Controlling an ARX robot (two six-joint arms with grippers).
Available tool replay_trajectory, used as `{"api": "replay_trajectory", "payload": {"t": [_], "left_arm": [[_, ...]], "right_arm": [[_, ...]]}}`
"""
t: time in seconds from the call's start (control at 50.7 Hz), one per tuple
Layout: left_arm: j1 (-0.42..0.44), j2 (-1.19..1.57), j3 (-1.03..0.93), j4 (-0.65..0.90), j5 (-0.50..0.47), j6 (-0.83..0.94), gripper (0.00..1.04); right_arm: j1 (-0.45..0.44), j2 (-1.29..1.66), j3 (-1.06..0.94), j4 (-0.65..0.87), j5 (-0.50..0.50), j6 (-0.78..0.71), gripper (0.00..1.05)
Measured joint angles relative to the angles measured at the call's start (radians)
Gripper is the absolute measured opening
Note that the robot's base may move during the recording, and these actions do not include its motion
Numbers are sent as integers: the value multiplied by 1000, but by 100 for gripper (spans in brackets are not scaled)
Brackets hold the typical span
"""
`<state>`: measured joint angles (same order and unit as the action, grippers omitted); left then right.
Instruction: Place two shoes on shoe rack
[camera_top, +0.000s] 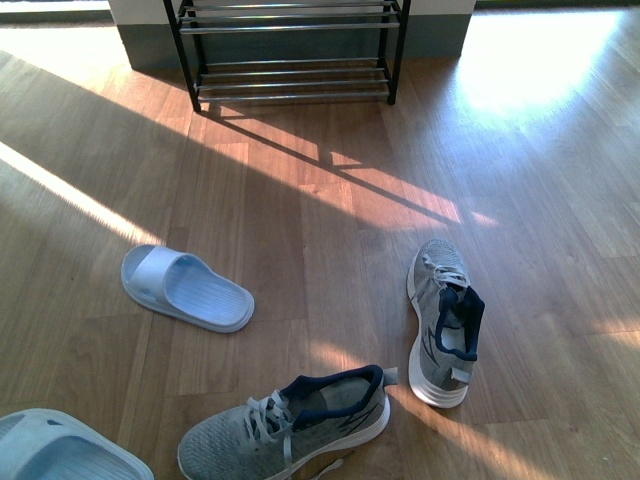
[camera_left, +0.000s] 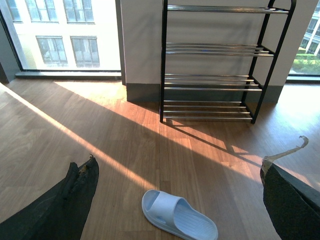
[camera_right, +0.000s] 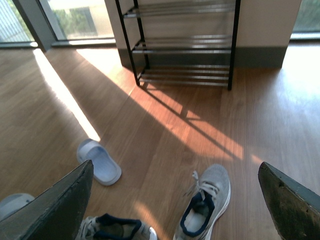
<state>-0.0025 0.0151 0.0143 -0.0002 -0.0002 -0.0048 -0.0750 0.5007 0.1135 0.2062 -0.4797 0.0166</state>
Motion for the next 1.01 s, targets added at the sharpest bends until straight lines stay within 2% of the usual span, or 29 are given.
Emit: {"api": "replay_trajectory", "payload": {"t": [0.177, 0.296, 0.572, 0.848, 1.006], "left_arm": [[0, 0, 0, 0, 0, 0, 95], [0, 0, 0, 0, 0, 0, 95], [0, 0, 0, 0, 0, 0, 95], [0, 0, 0, 0, 0, 0, 95], [0, 0, 0, 0, 0, 0, 95]], "right_arm": [[91, 748, 177, 335, 101, -18, 96], [122, 1198, 336, 450, 182, -16, 96], [143, 1720, 589, 452, 286, -2, 96], [162, 1950, 756, 398, 358, 35, 96], [162, 2028, 845, 332, 356, 87, 96]]}}
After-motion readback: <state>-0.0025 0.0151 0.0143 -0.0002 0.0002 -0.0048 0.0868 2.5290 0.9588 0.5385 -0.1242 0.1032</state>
